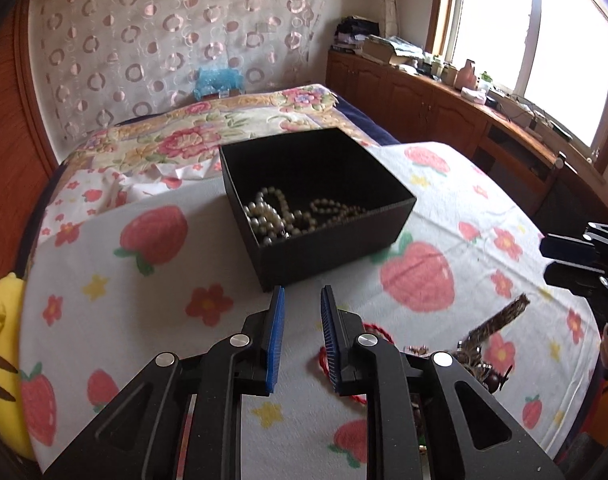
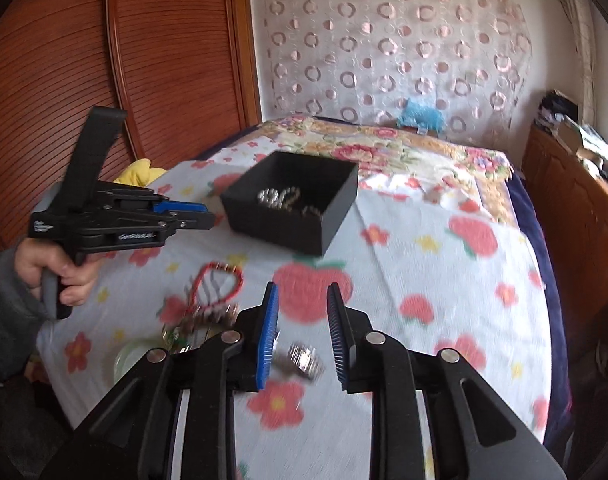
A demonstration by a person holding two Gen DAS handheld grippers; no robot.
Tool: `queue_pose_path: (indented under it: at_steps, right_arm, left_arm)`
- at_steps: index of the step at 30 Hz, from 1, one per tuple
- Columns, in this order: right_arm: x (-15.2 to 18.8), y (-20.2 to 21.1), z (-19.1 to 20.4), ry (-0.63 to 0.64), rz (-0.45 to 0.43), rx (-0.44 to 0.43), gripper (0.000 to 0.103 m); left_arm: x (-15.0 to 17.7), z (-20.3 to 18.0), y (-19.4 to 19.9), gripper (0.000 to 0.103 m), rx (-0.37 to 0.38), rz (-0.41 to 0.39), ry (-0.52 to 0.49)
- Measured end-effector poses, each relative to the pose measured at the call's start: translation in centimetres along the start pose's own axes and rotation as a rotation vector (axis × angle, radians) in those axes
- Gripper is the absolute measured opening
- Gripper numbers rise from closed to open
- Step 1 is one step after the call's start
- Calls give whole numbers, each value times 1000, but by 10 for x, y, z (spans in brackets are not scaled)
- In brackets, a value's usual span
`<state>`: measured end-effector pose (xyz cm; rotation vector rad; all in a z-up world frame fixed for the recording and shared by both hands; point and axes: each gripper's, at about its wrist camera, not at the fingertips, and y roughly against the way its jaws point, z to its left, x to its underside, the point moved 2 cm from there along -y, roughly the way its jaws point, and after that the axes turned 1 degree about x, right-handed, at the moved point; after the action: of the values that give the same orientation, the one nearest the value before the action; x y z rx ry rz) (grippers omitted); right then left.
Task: Organize jewelry
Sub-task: 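Grasp the silver bangle with the right tool while the left tool grasps the red bead bracelet, then lower the bangle and bracelet into the black box and open both tools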
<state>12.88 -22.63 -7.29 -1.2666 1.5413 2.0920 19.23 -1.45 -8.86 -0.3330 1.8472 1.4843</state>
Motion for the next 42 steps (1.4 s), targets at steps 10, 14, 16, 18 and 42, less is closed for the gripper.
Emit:
queue_pose_path:
  at_steps: [10, 14, 16, 18, 42]
  right_arm:
    - [38, -24, -4, -46, 96, 54, 31]
    - [43, -38, -11, -58, 120, 75, 22]
    - [41, -42, -16, -62, 122, 78, 11]
    - [40, -44, -21, -71, 118, 87, 6]
    - [-13, -50, -43, -20, 22, 94, 5]
  left_arm:
    - [14, -7, -17, 17, 5, 64, -36]
    - [17, -7, -21, 17, 12, 83, -33]
    - [18, -6, -22, 17, 17, 84, -32]
    - [17, -6, -22, 17, 22, 86, -34]
    - [18, -8, -26, 7, -15, 88, -77]
